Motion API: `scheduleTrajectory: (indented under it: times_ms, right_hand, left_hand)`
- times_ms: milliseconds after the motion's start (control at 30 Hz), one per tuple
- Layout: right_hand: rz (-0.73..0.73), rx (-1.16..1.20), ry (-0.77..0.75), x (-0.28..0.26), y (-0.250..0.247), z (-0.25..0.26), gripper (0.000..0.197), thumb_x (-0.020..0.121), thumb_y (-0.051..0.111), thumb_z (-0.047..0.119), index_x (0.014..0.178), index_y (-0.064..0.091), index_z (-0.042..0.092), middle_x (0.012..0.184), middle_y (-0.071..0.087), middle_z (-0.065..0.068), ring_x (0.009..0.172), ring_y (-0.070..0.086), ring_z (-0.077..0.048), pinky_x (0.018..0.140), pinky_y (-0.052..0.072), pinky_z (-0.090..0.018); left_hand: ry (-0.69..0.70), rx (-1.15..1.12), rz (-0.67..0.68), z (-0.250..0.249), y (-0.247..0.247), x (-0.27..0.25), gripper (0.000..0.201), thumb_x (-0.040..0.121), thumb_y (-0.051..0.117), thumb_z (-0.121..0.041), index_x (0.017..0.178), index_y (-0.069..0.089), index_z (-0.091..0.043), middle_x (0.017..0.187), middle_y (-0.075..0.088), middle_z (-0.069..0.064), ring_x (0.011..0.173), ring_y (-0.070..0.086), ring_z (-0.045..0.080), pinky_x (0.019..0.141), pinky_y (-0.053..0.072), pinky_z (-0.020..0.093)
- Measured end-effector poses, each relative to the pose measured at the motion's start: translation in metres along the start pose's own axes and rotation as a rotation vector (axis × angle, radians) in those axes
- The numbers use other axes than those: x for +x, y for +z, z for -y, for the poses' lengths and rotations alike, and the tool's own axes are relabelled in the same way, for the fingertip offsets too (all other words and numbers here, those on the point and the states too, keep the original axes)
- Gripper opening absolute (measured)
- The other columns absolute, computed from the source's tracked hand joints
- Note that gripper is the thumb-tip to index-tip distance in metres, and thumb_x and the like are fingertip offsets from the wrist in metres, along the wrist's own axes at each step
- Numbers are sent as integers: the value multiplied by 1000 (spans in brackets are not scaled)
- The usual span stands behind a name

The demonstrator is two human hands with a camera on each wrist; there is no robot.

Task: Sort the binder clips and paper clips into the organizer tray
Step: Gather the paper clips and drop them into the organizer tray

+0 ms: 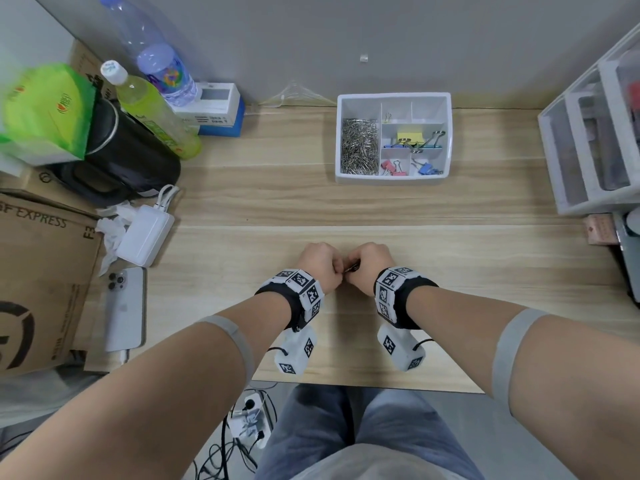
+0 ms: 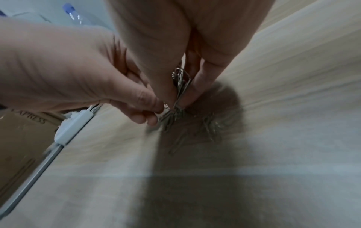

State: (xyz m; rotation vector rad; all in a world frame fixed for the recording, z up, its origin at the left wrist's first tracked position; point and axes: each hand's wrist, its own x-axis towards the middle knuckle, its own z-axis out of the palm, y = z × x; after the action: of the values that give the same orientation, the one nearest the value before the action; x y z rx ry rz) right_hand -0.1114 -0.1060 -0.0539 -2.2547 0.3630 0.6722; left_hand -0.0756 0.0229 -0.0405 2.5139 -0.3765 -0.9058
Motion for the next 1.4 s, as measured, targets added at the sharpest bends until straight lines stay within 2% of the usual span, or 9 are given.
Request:
scheduleTrajectory:
  times_ms: [133, 267, 433, 567, 667, 800, 967, 1233, 1400]
  right_hand:
    - [-45, 63, 68, 4, -11, 4, 8, 75, 74, 15, 83, 77, 15, 92, 72, -2, 83, 66, -20, 75, 54, -26]
    - [-75, 125, 77, 9, -28, 13, 10, 73, 74, 10, 79, 76, 17, 88, 73, 2, 82, 68, -17, 78, 55, -25]
    - [-122, 167, 84, 22, -55, 28, 8, 75, 70, 7, 77, 75, 13, 76, 67, 5, 75, 63, -14, 71, 48, -21]
    - [-160, 209, 74, 42, -82, 42, 10, 77, 70, 8, 80, 78, 13, 81, 72, 2, 79, 65, -14, 80, 55, -25]
    - [-209, 219, 78, 62, -101, 53, 11, 78, 69, 8, 83, 77, 14, 85, 72, 3, 90, 58, -8, 87, 50, -23]
    - [-274, 208, 96, 86, -122, 66, 13, 78, 70, 8, 79, 74, 21, 83, 70, 4, 79, 64, -14, 74, 55, -24]
    - [-291, 123, 115, 114, -141, 75, 13, 82, 69, 10, 88, 76, 20, 84, 67, 5, 71, 58, -12, 64, 47, -22]
    - [-249, 56, 102, 142, -137, 75, 19, 86, 61, 4, 93, 76, 13, 96, 72, -8, 85, 66, -24, 78, 54, -28]
    - [-222, 10, 71, 139, -132, 74, 26, 85, 53, 1, 95, 74, 13, 94, 70, -10, 86, 66, -28, 75, 54, -31]
  left_hand:
    - [9, 15, 22, -3, -12, 6, 14, 78, 63, -5, 80, 76, -9, 83, 72, 3, 84, 67, 21, 80, 55, 28]
    - [30, 19, 8, -8, -25, 15, 14, 74, 62, -4, 77, 73, -12, 77, 70, 0, 81, 68, 22, 78, 56, 31]
    - [66, 28, -25, -22, -49, 32, 14, 75, 61, -5, 79, 72, -13, 80, 72, 5, 80, 68, 24, 76, 57, 33]
    - [86, 53, -93, -33, -70, 54, 11, 76, 61, -10, 82, 69, -14, 81, 71, 5, 81, 66, 25, 73, 55, 30]
    - [86, 61, -116, -40, -87, 74, 15, 76, 63, -17, 90, 69, -15, 87, 70, 4, 82, 65, 24, 75, 55, 30]
    - [114, 54, -151, -50, -103, 97, 27, 75, 63, -13, 101, 70, -10, 96, 69, 7, 89, 64, 25, 81, 55, 34]
    - [171, 49, -155, -59, -113, 125, 29, 76, 62, -13, 104, 69, -9, 103, 61, 12, 91, 61, 28, 81, 54, 34]
    - [208, 86, -139, -59, -112, 153, 27, 78, 58, 0, 104, 67, 0, 101, 58, 19, 91, 59, 34, 81, 46, 31]
    - [222, 80, -145, -55, -109, 155, 29, 78, 61, -6, 105, 67, -2, 101, 59, 18, 92, 60, 34, 82, 47, 33]
